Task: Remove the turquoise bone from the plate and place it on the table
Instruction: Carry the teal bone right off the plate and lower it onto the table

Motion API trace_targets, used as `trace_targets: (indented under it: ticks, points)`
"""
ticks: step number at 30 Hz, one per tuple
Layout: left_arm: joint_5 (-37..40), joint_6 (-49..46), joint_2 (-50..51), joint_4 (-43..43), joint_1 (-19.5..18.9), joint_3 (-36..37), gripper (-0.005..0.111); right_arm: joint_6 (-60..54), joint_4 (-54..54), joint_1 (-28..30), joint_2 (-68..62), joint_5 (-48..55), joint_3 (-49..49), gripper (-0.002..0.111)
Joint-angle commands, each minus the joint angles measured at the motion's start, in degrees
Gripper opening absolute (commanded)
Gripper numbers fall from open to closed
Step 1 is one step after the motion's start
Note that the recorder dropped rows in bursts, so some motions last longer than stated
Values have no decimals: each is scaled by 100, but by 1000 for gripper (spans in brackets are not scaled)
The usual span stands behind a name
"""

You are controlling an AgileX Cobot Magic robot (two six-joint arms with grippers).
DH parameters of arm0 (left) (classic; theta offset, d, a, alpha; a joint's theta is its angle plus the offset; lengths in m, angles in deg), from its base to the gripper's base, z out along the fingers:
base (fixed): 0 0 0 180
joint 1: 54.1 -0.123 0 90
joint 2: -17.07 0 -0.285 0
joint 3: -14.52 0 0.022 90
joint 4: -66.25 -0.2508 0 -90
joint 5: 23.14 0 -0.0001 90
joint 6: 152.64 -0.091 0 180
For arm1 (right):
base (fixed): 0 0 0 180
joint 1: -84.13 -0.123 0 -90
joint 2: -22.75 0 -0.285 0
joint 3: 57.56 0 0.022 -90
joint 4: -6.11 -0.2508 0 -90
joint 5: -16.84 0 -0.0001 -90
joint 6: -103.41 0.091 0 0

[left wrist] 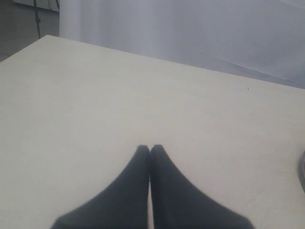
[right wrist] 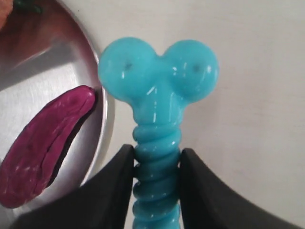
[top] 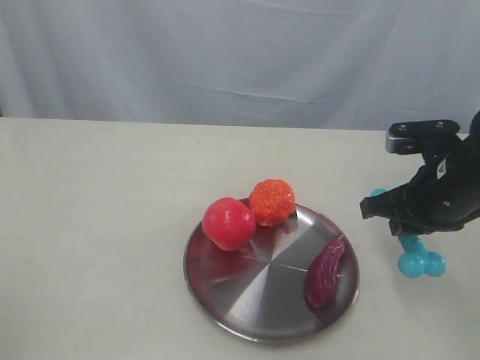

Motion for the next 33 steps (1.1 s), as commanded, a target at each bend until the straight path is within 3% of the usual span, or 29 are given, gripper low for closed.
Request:
trace_targets:
  ticks: [1, 17, 33]
  points:
    - [-31, 11, -7, -36, -26, 15, 0, 120, 102, 35, -386, -327, 3, 0]
    - [-31, 11, -7, -36, -26, 15, 0, 210, 183, 35, -1331, -1110, 3, 0]
    - [-31, 11, -7, -36, -26, 15, 0, 210, 183, 35, -1503, -1120, 3, 0]
